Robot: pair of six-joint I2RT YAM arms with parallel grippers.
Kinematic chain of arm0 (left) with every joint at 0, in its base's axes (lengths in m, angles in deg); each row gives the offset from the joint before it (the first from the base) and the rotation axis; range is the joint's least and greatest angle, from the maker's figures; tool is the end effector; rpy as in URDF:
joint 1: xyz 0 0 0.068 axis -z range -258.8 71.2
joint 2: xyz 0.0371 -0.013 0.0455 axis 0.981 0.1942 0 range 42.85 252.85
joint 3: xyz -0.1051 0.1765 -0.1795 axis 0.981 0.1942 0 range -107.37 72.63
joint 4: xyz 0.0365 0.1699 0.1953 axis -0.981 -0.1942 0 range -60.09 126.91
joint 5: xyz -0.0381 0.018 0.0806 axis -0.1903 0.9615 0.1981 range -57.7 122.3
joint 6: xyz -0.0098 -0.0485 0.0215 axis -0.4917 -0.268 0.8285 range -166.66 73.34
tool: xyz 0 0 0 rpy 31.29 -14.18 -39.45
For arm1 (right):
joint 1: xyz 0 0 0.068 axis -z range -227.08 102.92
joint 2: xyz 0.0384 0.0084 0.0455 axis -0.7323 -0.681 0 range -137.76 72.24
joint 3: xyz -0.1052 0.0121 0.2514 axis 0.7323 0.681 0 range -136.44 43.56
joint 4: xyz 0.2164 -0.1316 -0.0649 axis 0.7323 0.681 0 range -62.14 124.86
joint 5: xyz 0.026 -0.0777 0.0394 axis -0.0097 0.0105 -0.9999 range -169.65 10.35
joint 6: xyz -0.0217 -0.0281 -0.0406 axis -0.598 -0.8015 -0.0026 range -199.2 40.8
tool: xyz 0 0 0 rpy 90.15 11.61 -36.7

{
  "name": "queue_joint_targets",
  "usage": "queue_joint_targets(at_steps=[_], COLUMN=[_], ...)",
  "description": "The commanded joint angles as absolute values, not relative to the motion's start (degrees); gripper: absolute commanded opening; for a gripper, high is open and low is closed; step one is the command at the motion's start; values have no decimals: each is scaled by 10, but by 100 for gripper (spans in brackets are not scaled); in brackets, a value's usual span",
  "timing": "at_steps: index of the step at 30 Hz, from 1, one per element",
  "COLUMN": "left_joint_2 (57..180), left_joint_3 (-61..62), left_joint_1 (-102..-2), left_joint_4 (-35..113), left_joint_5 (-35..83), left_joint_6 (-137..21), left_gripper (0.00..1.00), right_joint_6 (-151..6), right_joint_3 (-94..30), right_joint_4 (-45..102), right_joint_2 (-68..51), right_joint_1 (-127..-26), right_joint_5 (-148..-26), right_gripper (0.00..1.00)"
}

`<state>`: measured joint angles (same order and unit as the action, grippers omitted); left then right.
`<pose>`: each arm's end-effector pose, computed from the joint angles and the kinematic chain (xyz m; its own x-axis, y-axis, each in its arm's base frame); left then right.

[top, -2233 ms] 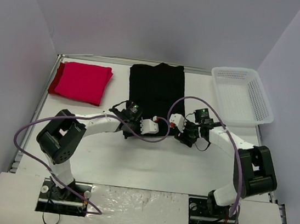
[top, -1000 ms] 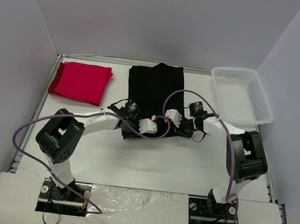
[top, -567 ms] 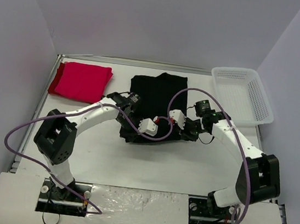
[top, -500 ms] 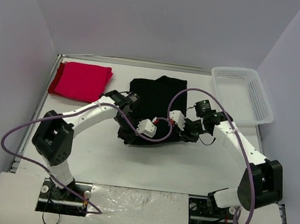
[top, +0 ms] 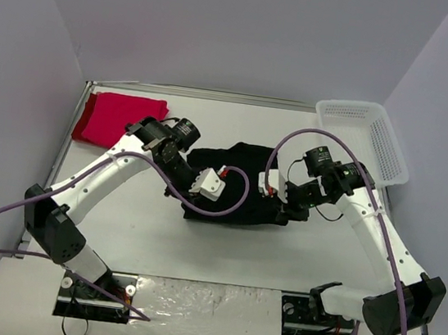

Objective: Fold and stack the t-shirts
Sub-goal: Fold the long partially folded tshirt into a neat square

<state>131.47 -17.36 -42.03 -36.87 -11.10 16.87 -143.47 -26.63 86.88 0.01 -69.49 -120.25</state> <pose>0.2155 -0.1916 0.3480 0.1980 0.6640 -0.7210 0.9515 -0.3068 -0.0213 0.2087 0.1111 0.3277 0.1719 -0.6689 -0.7232 -0.9809 -0.0480 -0.1887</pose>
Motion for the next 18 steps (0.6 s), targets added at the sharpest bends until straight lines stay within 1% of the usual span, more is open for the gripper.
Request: queue_joint_targets(at_steps=[1,8,18], left_joint_2=[1279,1266,1330], left_joint_3=[-188,-171,-194], left_joint_1=[-422,-442,-486], left_joint_4=[-508,-402,-309], left_joint_5=[-99,-45,-3], left_joint_6=[164,113,102], left_gripper=[2,2,2], right_joint_6=[-1458,-1439,-1457], right_joint_3=[-291,-330,-435], right_joint_4=[911,799,772], right_joint_2=[-5,-67,-208], right_joint_1=[-689,-672,-642], right_joint_5=[-1214,-1185,-1188], right_gripper=[0,0,0])
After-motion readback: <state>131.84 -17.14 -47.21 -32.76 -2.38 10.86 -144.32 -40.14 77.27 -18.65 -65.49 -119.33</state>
